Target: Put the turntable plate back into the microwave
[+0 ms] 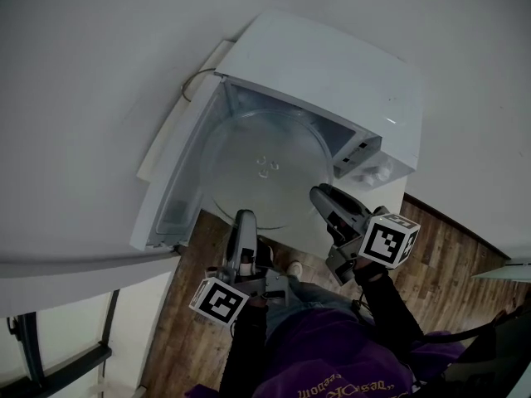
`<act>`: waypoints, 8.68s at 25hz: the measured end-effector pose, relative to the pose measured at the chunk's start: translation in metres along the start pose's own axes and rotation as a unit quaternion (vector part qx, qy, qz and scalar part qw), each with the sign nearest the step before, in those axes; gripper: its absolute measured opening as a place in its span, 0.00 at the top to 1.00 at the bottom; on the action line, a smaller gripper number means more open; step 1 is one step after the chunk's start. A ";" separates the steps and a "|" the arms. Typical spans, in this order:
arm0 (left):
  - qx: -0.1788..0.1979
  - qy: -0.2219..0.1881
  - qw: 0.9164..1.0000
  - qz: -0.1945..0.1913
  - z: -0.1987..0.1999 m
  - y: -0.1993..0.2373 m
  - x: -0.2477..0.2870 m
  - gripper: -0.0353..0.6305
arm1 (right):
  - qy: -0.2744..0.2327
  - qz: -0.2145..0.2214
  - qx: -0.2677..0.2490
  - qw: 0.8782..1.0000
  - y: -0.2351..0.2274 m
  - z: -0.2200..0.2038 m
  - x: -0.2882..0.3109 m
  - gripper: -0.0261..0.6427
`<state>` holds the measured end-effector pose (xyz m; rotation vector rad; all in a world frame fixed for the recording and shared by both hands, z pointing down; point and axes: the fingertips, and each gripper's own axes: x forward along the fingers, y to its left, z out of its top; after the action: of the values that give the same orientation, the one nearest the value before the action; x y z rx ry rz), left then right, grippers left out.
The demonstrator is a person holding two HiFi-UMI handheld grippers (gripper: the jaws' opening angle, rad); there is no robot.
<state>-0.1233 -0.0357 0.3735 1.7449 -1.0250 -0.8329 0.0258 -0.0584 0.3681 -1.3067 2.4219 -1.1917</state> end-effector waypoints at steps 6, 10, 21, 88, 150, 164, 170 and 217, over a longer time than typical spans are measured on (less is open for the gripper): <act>-0.042 0.011 0.999 0.001 -0.006 0.020 0.015 0.81 | -0.011 -0.022 0.006 1.000 -0.015 -0.003 0.007 0.75; -0.083 0.018 0.996 0.005 -0.012 0.033 0.018 0.82 | -0.023 -0.044 0.016 0.999 -0.026 -0.010 0.005 0.75; -0.146 0.008 0.989 -0.013 -0.014 0.058 0.048 0.85 | -0.050 -0.081 0.023 0.995 -0.057 -0.014 0.018 0.75; -0.261 0.025 0.958 -0.119 -0.032 0.102 0.201 0.82 | -0.086 -0.089 0.120 0.985 -0.104 0.015 0.098 0.74; -0.133 0.152 0.979 -0.023 -0.056 0.131 0.206 0.97 | -0.102 -0.135 0.082 0.982 -0.150 0.035 0.121 0.79; -0.124 0.211 0.968 -0.051 -0.077 0.117 0.213 0.96 | -0.062 -0.169 0.087 0.980 -0.161 0.020 0.120 0.78; -0.119 0.200 0.971 -0.043 -0.076 0.121 0.217 0.94 | -0.035 -0.174 0.062 0.982 -0.158 0.020 0.124 0.78; 0.545 0.008 0.822 -0.164 -0.004 -0.203 0.132 0.94 | -0.241 -0.029 -0.411 0.878 0.109 0.168 -0.034 0.94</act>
<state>-0.0069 -0.1059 0.1725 2.9538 -1.3290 -0.3970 0.0537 -0.0962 0.1710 -1.5985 2.5347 0.2592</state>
